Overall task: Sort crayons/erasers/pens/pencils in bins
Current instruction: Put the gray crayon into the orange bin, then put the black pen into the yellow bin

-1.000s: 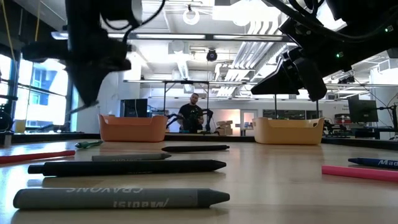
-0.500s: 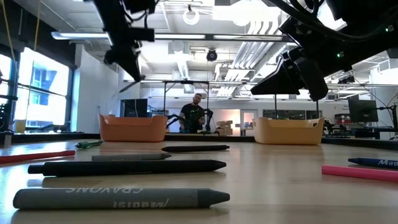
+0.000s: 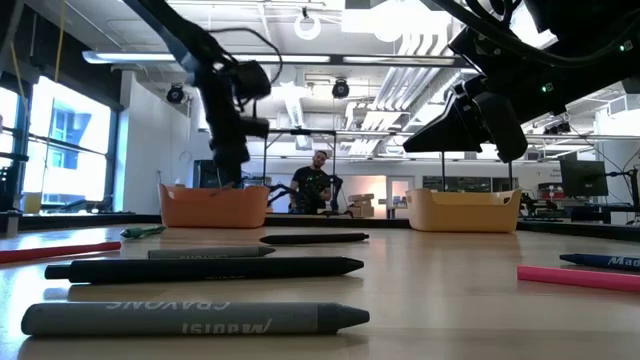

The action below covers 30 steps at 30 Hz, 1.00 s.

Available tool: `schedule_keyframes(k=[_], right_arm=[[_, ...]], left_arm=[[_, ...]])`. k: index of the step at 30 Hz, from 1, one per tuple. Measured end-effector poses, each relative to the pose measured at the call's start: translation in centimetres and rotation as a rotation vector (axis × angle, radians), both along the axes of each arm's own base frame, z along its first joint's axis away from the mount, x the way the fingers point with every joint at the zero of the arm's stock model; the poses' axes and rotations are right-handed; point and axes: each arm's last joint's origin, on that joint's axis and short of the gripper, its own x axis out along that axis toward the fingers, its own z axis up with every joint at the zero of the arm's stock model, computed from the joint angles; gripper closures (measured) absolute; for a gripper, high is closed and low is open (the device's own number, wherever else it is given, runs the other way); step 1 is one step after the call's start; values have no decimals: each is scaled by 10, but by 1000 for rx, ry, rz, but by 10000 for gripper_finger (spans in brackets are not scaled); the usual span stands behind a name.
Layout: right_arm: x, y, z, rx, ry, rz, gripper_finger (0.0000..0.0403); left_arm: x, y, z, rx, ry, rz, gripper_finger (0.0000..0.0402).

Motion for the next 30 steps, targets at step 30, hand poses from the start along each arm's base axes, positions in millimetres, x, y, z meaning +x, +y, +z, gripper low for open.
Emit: schedule_keyframes(k=[30], right_arm=[[4,-12,0,68,-24,-53,403]], left_arm=[[16,-28,40,-52,-176,-29,359]])
